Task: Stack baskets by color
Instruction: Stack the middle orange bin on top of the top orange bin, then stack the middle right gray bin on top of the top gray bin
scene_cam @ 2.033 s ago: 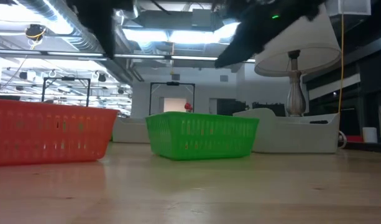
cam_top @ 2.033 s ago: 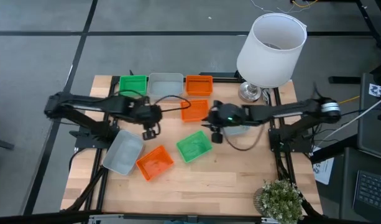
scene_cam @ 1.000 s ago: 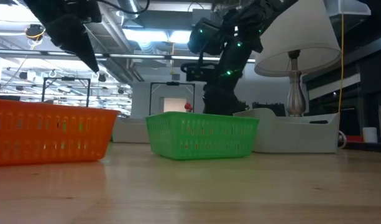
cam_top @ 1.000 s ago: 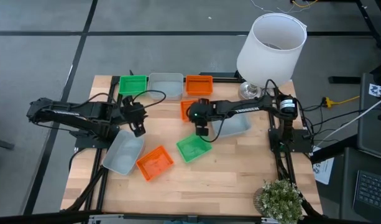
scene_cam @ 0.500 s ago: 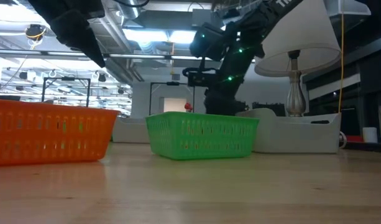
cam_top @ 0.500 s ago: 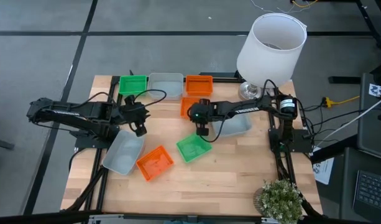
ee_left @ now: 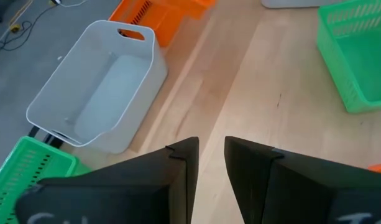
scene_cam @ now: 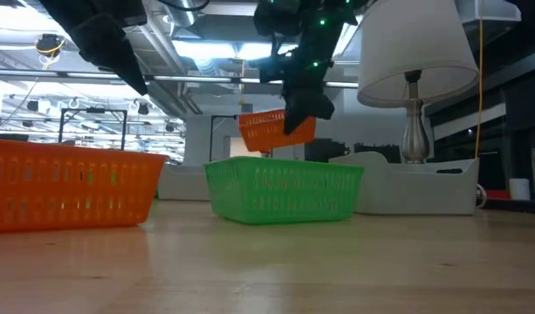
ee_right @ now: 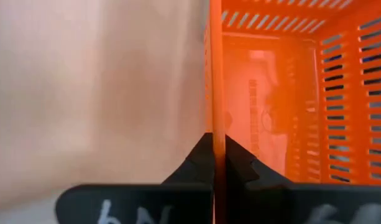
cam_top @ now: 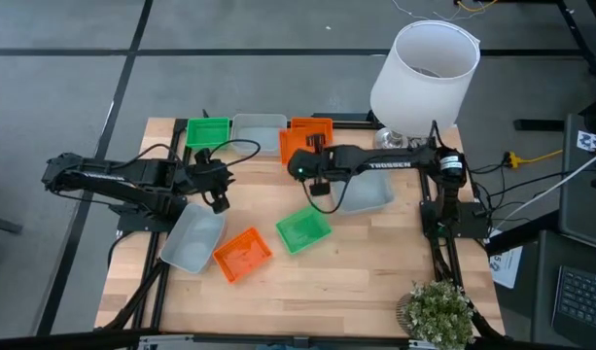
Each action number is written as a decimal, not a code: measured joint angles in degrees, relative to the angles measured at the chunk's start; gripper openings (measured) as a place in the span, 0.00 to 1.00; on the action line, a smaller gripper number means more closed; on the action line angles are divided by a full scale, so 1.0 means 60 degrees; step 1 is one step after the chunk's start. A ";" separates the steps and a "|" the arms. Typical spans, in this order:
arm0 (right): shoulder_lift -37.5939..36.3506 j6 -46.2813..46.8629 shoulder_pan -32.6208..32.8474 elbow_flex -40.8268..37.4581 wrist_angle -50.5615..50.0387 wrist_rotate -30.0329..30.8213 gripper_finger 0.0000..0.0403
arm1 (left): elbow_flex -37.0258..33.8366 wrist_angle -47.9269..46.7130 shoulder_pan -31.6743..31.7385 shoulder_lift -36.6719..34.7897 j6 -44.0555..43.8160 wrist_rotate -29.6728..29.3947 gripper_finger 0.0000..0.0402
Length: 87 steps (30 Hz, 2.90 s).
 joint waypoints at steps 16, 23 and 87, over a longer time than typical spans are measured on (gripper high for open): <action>0.0011 -0.1520 -0.3311 -0.0855 0.2363 -0.3367 0.00 | 0.0000 -0.0048 0.0002 0.0004 -0.0052 0.0000 0.17; 0.0011 -0.1597 -0.3710 -0.0881 0.2216 -0.4798 0.00 | 0.0000 -0.0045 0.0003 0.0004 -0.0057 0.0000 0.17; 0.0018 -0.0420 -0.3472 -0.0449 0.0890 -0.5394 0.22 | 0.0000 -0.0041 0.0004 0.0004 -0.0111 0.0000 0.18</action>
